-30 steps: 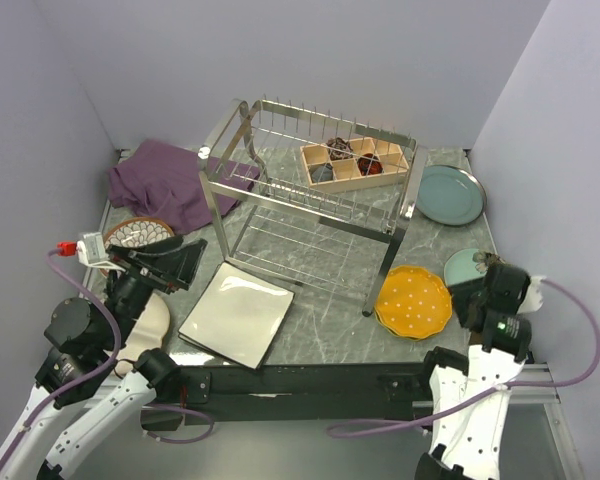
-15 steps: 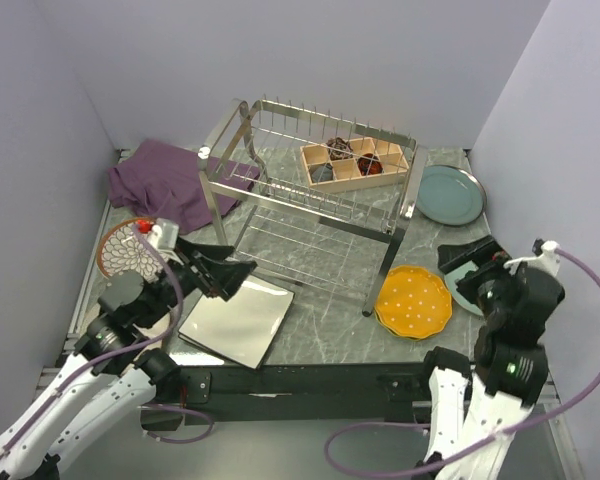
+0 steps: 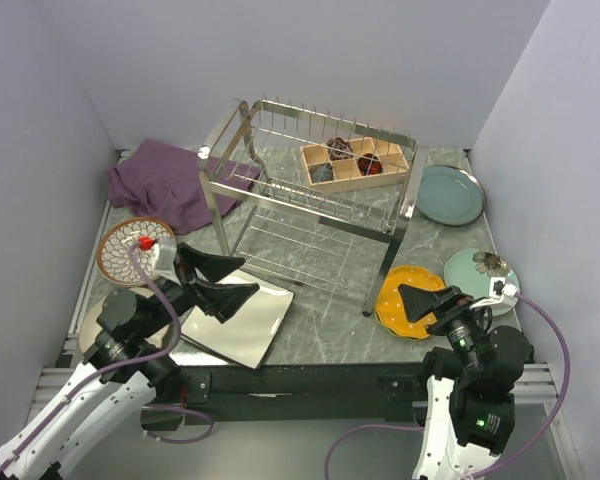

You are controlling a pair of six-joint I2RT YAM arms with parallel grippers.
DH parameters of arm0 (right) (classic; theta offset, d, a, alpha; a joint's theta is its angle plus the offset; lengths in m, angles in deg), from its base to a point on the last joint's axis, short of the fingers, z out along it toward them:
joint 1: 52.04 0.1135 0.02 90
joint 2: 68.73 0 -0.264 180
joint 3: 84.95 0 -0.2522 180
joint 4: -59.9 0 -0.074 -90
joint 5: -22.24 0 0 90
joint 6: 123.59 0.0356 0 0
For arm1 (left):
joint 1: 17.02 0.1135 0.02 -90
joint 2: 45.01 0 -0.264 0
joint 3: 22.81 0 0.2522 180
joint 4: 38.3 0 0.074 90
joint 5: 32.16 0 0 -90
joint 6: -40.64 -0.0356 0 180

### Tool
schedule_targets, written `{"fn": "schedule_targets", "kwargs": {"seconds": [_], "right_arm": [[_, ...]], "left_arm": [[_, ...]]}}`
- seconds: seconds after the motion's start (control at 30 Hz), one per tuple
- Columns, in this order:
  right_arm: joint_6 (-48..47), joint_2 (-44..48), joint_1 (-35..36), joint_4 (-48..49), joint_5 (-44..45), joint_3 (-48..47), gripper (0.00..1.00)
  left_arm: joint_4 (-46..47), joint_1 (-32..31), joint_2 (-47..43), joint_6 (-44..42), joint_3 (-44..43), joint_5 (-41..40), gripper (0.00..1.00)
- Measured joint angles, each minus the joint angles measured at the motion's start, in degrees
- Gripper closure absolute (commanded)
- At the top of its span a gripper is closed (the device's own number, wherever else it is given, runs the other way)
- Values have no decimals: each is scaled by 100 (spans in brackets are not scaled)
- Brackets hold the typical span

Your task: Unload the plates from the dish rack

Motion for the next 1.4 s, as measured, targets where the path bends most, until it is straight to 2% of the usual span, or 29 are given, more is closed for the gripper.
{"fn": "schedule_targets", "kwargs": {"seconds": [0.27, 0.6, 0.97, 1.4], "right_arm": [[59, 13, 63, 31, -111, 61, 0], [109, 13, 85, 129, -153, -505, 0], [219, -4, 85, 817, -1141, -841, 0], [254, -361, 85, 1174, -1475, -1025, 0]], "left_arm": [[92, 0, -326, -63, 11, -125, 1], [63, 0, -348, -94, 13, -223, 1], [-9, 0, -297, 68, -42, -160, 1], [-173, 0, -190, 59, -315, -157, 0]]}}
